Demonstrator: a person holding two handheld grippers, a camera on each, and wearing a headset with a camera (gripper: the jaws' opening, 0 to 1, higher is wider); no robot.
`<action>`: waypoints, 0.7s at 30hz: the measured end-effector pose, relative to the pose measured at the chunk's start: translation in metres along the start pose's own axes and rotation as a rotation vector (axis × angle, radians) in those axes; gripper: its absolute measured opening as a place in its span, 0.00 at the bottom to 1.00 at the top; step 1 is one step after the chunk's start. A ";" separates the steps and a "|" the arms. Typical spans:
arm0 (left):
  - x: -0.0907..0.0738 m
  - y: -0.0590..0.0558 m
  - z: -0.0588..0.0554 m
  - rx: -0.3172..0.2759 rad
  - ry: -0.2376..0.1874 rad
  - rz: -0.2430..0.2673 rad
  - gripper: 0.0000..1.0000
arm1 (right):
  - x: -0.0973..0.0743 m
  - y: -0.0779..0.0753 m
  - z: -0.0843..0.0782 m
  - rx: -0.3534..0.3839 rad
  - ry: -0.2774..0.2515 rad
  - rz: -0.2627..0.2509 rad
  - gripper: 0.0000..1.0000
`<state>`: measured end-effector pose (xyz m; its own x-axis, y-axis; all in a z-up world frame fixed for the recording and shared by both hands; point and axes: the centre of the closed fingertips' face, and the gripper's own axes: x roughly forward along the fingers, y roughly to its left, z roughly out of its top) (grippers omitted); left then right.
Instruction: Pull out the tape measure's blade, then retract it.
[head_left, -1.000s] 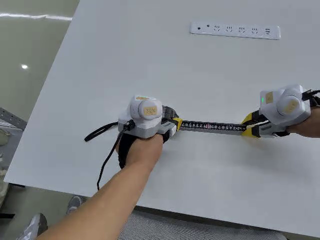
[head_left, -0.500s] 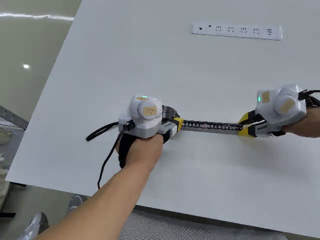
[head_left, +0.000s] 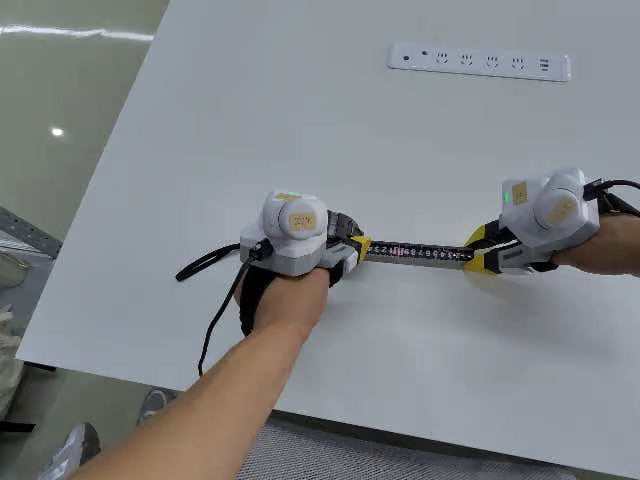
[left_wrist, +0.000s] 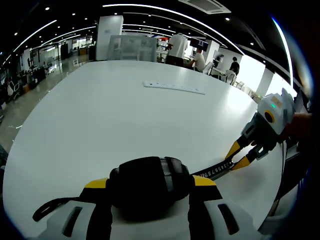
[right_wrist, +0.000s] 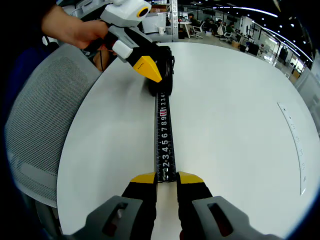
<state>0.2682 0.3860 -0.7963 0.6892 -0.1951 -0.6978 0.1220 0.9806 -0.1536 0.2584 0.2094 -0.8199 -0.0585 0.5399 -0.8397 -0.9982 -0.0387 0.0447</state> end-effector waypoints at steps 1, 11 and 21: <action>0.000 0.000 0.000 0.000 0.000 0.000 0.57 | 0.001 0.000 0.001 -0.001 -0.001 0.000 0.11; 0.000 0.001 0.000 -0.003 0.002 -0.005 0.57 | 0.011 0.000 0.018 -0.006 -0.020 0.005 0.11; 0.000 0.001 0.000 -0.006 0.003 -0.007 0.58 | 0.022 0.000 0.031 -0.012 -0.035 0.011 0.11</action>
<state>0.2683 0.3874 -0.7962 0.6859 -0.2020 -0.6991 0.1222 0.9790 -0.1629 0.2571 0.2475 -0.8210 -0.0704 0.5687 -0.8195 -0.9974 -0.0550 0.0476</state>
